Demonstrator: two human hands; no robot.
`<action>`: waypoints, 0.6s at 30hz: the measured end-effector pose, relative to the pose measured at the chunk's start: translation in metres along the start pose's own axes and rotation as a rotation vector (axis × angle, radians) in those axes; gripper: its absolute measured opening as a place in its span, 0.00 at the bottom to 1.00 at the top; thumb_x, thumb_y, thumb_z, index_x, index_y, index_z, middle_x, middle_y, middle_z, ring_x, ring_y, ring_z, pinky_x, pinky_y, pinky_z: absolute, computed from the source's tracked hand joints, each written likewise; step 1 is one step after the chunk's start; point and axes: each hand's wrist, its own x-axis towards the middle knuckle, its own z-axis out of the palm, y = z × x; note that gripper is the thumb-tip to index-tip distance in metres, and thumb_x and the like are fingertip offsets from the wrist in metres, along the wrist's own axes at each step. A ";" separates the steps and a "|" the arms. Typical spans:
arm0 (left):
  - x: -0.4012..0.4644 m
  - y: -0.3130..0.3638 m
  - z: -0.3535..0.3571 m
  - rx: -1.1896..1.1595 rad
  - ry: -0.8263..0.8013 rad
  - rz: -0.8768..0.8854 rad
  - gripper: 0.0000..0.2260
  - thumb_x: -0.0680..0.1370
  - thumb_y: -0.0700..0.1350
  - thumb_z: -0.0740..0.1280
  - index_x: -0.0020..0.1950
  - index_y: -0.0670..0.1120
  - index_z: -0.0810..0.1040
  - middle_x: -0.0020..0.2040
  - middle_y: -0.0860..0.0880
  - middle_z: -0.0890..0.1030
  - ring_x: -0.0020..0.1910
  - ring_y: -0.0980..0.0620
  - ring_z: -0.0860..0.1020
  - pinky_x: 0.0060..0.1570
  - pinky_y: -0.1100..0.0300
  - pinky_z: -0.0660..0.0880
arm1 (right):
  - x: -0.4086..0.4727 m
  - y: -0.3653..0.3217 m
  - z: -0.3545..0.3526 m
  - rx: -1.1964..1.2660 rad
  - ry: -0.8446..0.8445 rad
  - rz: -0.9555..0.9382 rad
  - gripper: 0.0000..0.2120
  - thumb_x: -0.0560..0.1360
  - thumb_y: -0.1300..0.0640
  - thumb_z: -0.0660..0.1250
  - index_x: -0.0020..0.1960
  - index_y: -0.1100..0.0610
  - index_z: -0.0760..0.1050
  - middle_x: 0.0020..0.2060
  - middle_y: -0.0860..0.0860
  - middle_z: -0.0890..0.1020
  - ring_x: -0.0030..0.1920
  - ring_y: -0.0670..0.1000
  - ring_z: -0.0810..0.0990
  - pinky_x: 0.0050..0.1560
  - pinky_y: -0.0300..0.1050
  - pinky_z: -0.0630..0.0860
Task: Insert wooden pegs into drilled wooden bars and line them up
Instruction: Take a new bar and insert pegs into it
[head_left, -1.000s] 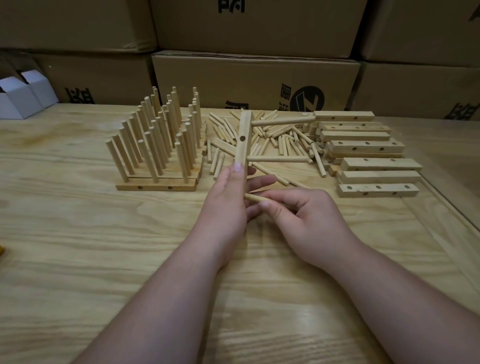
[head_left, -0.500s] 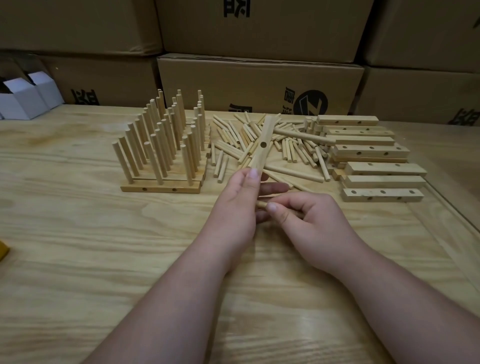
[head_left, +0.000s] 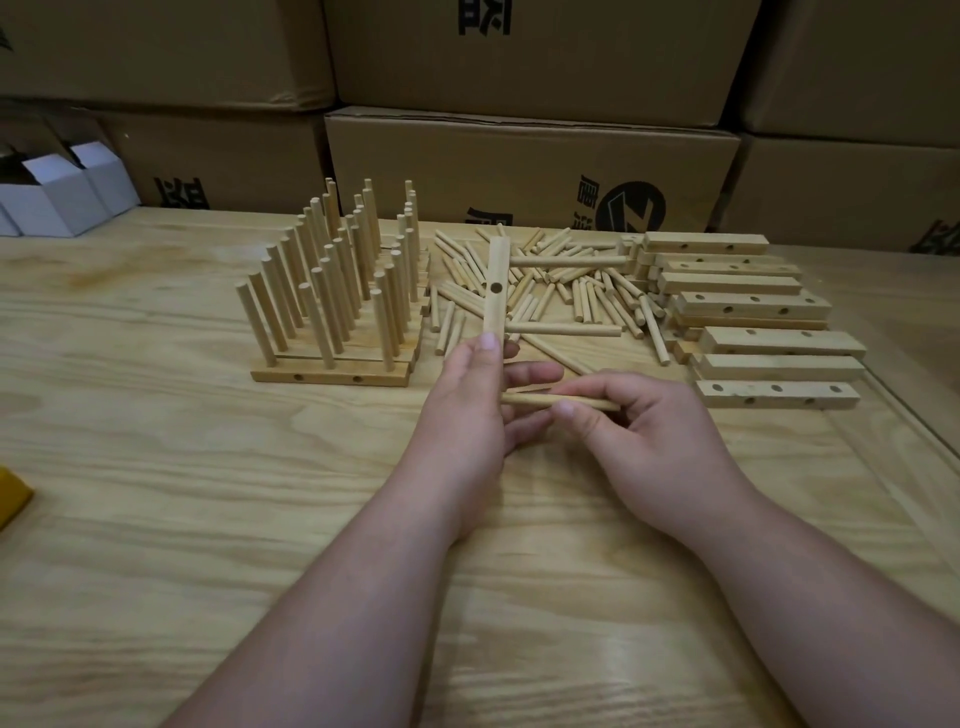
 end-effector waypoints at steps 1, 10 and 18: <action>0.000 -0.001 0.000 0.029 -0.015 0.006 0.15 0.87 0.54 0.53 0.59 0.46 0.73 0.47 0.46 0.87 0.45 0.47 0.86 0.50 0.52 0.83 | 0.000 0.000 -0.001 -0.009 0.001 0.001 0.06 0.74 0.56 0.74 0.47 0.45 0.85 0.41 0.43 0.86 0.45 0.41 0.83 0.46 0.33 0.77; 0.001 0.001 -0.001 -0.026 0.034 -0.044 0.11 0.86 0.49 0.60 0.57 0.46 0.80 0.51 0.44 0.83 0.49 0.47 0.82 0.47 0.52 0.82 | 0.005 0.004 0.001 0.191 0.102 0.085 0.07 0.75 0.57 0.74 0.46 0.46 0.80 0.32 0.45 0.81 0.31 0.42 0.78 0.33 0.35 0.73; -0.001 0.002 -0.004 -0.012 -0.085 -0.035 0.12 0.84 0.39 0.62 0.67 0.47 0.76 0.60 0.44 0.85 0.57 0.47 0.84 0.56 0.51 0.81 | 0.010 0.007 -0.003 0.354 0.215 0.185 0.15 0.69 0.45 0.74 0.53 0.49 0.79 0.40 0.51 0.84 0.31 0.45 0.79 0.28 0.39 0.75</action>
